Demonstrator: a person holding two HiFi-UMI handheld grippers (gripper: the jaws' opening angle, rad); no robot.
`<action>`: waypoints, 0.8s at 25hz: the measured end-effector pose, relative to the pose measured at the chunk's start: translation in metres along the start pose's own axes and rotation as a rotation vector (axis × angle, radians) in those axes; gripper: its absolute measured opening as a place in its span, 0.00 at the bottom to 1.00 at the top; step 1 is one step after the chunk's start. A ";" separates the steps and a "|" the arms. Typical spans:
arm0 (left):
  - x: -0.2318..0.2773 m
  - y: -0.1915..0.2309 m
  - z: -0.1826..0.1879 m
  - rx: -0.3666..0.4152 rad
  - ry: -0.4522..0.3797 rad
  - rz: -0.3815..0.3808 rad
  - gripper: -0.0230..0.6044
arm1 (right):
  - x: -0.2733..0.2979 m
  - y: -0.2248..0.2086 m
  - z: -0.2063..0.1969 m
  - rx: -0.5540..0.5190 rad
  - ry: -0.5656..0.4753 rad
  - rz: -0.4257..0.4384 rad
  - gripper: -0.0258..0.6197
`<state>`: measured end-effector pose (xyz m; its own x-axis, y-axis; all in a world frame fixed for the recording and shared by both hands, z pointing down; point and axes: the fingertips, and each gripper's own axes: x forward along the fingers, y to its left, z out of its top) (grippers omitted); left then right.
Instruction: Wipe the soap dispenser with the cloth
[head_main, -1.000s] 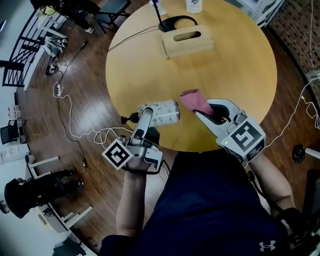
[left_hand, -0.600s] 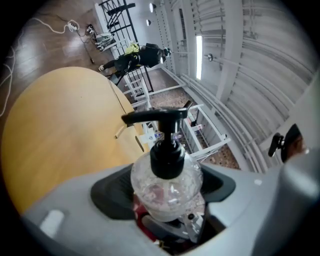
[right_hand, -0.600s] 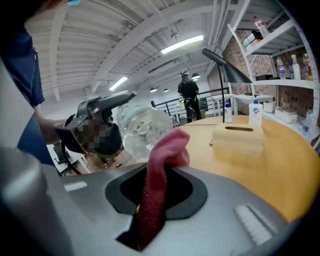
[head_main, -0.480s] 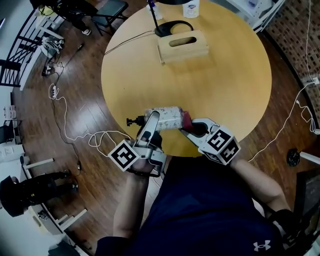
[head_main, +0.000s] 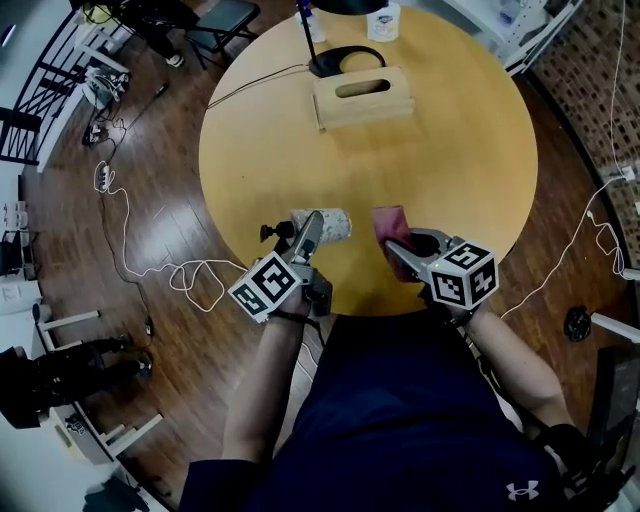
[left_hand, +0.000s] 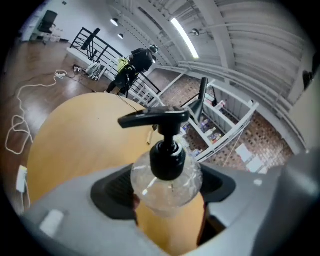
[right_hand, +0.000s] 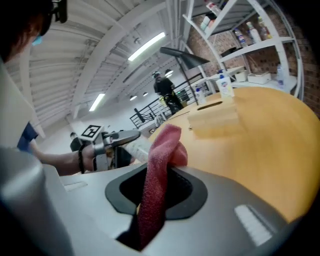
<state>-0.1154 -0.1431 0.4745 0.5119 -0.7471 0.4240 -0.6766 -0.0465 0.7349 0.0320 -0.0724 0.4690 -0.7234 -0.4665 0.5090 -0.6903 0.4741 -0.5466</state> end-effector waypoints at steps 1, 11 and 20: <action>0.001 0.004 -0.002 0.022 0.007 0.017 0.62 | 0.000 -0.015 0.002 0.019 -0.001 -0.056 0.16; 0.029 0.039 -0.002 0.220 0.040 0.193 0.62 | 0.059 -0.091 0.005 -0.014 0.102 -0.263 0.16; 0.037 0.042 -0.023 0.405 0.083 0.352 0.62 | 0.062 -0.108 -0.024 -0.085 0.196 -0.337 0.16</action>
<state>-0.1130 -0.1578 0.5335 0.2470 -0.7094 0.6601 -0.9561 -0.0673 0.2854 0.0614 -0.1345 0.5757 -0.4398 -0.4591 0.7719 -0.8820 0.3827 -0.2749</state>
